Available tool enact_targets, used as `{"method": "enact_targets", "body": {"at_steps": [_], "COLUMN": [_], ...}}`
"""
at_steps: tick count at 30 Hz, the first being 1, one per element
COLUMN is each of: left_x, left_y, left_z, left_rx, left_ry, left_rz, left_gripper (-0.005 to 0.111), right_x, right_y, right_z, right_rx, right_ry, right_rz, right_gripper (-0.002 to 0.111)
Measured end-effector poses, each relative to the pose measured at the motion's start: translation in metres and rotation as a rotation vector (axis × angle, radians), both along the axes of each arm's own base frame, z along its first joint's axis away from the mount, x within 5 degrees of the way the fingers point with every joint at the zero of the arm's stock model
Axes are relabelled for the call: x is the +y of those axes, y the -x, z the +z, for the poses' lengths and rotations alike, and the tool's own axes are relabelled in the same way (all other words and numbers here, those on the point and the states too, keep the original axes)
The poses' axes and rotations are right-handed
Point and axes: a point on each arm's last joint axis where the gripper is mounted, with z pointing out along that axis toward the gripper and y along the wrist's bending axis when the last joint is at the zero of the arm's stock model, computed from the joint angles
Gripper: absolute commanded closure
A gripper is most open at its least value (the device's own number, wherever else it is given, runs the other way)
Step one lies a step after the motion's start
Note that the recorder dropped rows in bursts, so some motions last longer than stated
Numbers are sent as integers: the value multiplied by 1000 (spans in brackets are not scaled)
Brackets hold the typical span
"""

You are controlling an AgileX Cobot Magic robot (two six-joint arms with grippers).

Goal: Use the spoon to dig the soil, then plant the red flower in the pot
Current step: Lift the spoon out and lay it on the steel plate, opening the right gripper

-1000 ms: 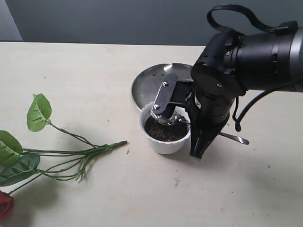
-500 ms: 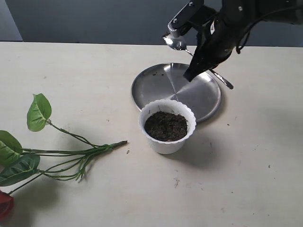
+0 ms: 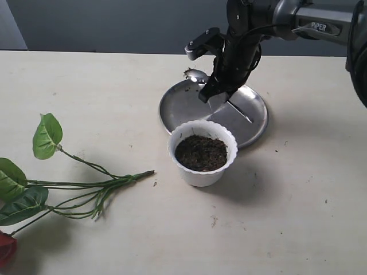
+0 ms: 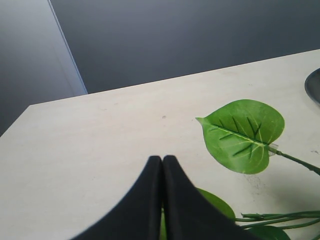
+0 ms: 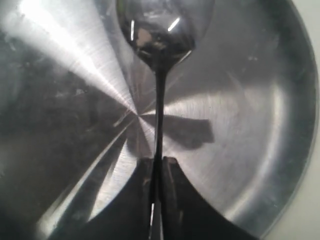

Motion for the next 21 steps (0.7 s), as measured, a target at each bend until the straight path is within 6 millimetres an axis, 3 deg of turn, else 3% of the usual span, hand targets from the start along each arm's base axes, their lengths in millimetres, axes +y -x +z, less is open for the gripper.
{"method": "enact_targets", "body": {"at_steps": [12, 18, 21], "left_x": [0, 0, 0], "left_y": [0, 0, 0], "left_z": [0, 0, 0], "left_rx": [0, 0, 0], "left_ry": [0, 0, 0], "left_rz": [0, 0, 0], "left_gripper": [106, 106, 106], "right_x": [-1, 1, 1], "right_y": [-5, -7, -7], "right_z": [-26, -29, -29], "right_rx": [47, 28, 25], "right_ry": [10, -2, -4], "right_rz": [-10, -9, -9], "right_gripper": [109, 92, 92]}}
